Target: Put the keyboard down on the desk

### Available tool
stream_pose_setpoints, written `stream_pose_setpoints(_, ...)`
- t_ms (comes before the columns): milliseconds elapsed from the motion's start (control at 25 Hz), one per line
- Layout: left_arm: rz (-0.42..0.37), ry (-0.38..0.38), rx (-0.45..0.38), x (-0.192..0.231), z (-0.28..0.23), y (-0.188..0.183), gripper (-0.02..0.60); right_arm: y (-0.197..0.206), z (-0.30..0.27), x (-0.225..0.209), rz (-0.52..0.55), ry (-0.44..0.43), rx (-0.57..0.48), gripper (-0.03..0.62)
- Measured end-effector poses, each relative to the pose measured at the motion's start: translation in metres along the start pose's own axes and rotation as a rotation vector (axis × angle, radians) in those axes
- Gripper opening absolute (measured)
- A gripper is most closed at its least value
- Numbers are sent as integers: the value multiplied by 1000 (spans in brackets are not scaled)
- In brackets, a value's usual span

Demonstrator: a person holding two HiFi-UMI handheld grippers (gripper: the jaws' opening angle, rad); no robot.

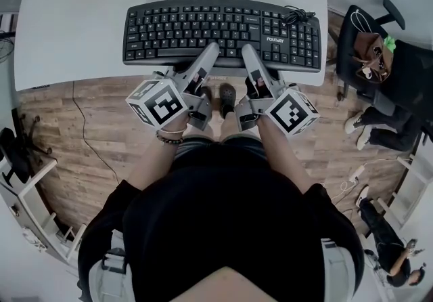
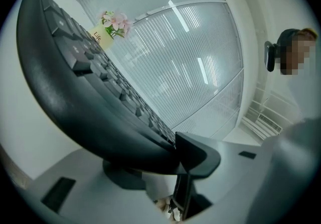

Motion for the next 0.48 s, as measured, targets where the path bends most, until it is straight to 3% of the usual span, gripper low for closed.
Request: stream_pose_setpoints(480, 40, -14, 31, 3, -2, 7, 178, 6, -2, -10, -33, 26, 13, 181)
Point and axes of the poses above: the fingertips, and each gripper's own axes: z backward along the fingers, x to its left, y out of its underside, the point moved 5 cm from there along z, backward along the fingers, and after that the axes turned 13 degrees about -z, right-handed, at the moved point
